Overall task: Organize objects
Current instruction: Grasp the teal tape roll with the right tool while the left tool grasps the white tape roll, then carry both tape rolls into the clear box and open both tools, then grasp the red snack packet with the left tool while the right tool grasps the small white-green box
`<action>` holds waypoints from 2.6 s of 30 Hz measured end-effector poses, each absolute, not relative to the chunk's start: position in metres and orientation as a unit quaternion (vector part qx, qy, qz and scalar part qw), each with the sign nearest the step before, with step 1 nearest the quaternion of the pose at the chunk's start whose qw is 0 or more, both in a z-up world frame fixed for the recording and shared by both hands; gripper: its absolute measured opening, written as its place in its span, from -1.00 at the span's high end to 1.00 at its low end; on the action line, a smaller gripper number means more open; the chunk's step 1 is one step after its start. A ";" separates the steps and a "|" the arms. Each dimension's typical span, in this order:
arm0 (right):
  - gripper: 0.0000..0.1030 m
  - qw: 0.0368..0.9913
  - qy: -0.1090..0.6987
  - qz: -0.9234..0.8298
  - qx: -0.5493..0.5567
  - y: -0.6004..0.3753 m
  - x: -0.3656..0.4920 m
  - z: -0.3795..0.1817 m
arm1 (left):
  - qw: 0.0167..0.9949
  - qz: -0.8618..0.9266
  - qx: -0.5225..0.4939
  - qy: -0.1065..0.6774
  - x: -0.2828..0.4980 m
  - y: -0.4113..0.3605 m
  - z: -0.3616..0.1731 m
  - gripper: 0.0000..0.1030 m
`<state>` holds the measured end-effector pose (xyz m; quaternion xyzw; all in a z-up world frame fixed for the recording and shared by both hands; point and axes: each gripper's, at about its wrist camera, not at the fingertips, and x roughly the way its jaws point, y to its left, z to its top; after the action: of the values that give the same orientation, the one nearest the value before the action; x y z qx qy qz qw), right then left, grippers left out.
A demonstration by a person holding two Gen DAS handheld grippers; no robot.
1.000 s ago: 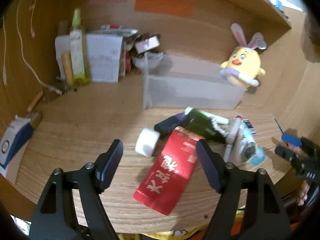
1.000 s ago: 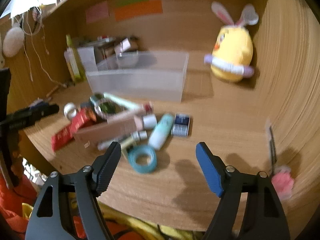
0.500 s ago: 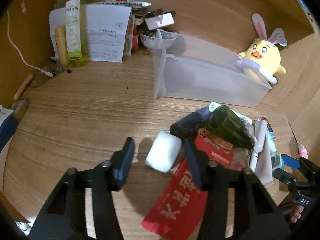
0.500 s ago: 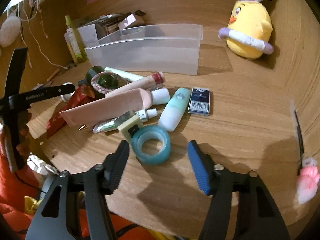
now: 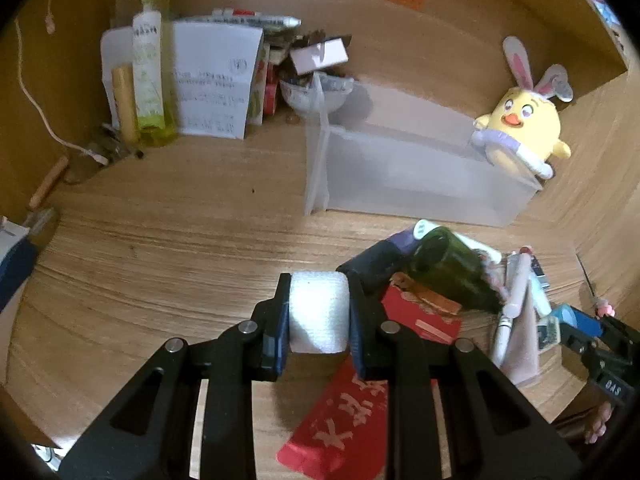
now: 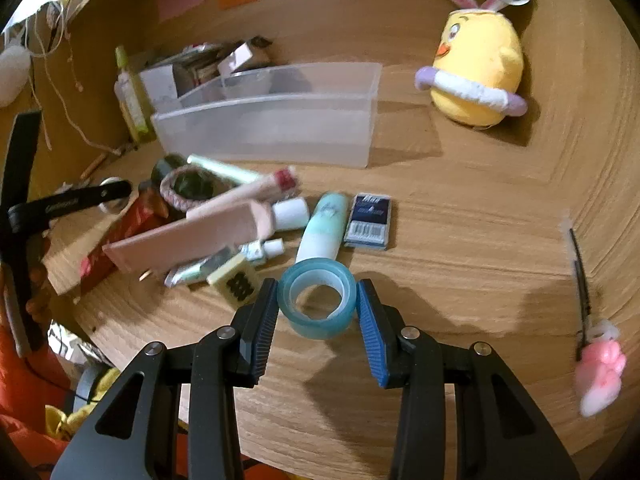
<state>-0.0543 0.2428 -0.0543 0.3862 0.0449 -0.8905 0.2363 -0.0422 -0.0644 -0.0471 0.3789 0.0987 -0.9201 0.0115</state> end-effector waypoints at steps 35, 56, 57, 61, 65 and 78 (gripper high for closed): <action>0.30 0.276 0.065 -0.901 0.327 0.146 -0.203 0.039 | -0.057 -0.922 0.374 0.078 -0.174 -0.036 0.030 0.53; 0.29 0.263 0.151 -0.851 0.429 0.110 -0.250 -0.016 | -0.063 -0.876 0.478 0.011 -0.233 -0.016 -0.024 0.49; 0.29 0.257 0.158 -0.853 0.427 0.110 -0.250 -0.016 | -0.062 -0.877 0.477 0.010 -0.233 -0.015 -0.023 0.44; 0.02 0.248 0.163 -0.859 0.416 0.111 -0.246 -0.010 | -0.067 -0.885 0.461 0.021 -0.226 -0.020 -0.010 -0.02; -0.11 0.242 0.157 -0.874 0.390 0.118 -0.236 0.007 | -0.063 -0.898 0.435 0.017 -0.210 -0.023 0.010 -0.12; -0.61 0.244 0.118 -0.923 0.275 0.163 -0.145 0.070 | -0.030 -0.946 0.322 0.003 -0.110 -0.033 0.069 -0.87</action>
<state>-0.1454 0.1631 0.0697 0.2745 0.1181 -0.9226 0.2438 -0.1096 -0.0328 0.0693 0.3217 0.0030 -0.9463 -0.0303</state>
